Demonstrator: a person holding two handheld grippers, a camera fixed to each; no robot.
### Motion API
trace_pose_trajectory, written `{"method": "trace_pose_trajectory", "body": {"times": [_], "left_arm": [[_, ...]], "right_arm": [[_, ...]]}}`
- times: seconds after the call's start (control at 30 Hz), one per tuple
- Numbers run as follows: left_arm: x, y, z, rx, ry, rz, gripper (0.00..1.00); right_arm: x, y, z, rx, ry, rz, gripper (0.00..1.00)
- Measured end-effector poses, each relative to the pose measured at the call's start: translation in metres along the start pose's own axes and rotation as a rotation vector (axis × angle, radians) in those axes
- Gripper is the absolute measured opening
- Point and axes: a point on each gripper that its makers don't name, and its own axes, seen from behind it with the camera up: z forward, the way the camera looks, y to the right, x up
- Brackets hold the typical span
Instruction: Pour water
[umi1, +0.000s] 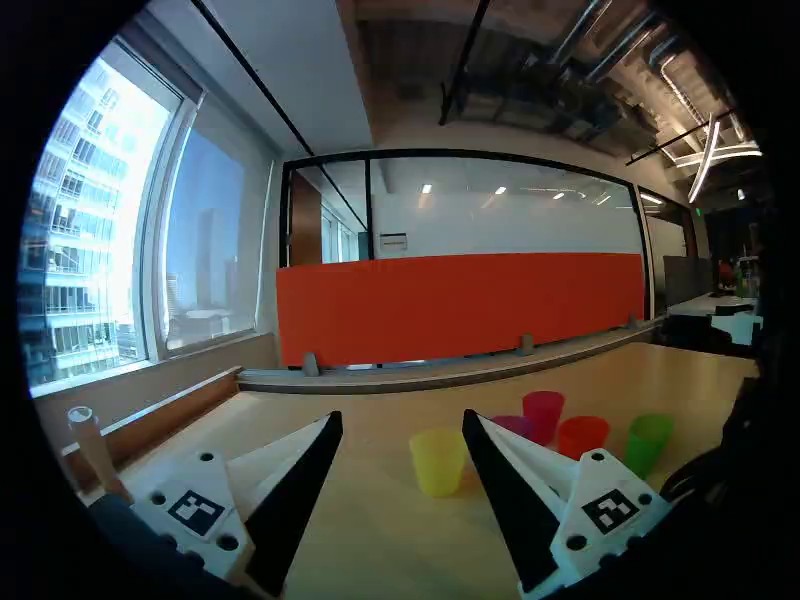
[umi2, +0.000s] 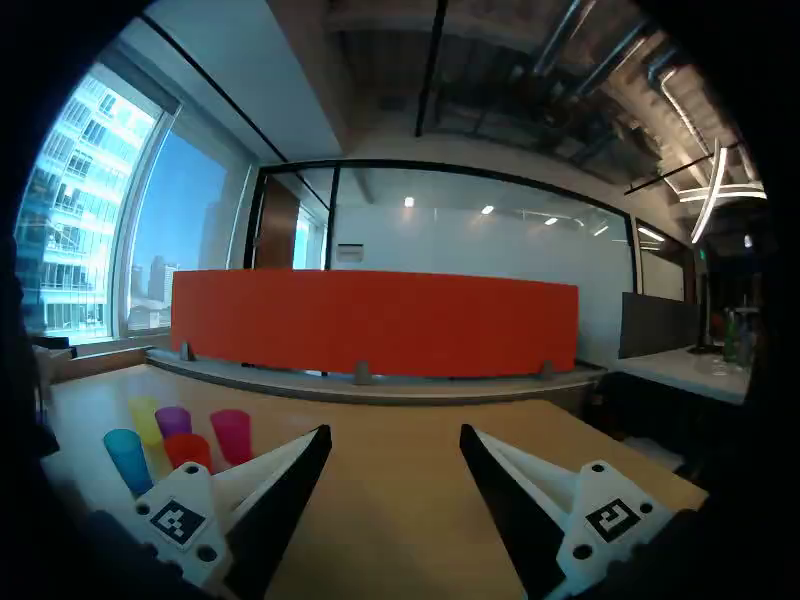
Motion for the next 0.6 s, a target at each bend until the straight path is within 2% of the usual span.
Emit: {"method": "trace_pose_trajectory", "body": {"times": [0.2,0.37,0.6], "left_arm": [[-0.004,-0.008,0.001,0.04,0.025,0.006,0.89],[-0.012,-0.012,0.004,0.055,0.028,0.004,0.89],[-0.025,-0.011,0.009,0.061,0.028,-0.01,0.89]], "right_arm": [[0.005,0.006,-0.001,-0.009,0.004,0.025,1.0],[0.008,0.006,-0.002,-0.011,0.006,0.016,1.0],[0.01,0.001,-0.001,-0.012,-0.003,0.008,1.0]]}}
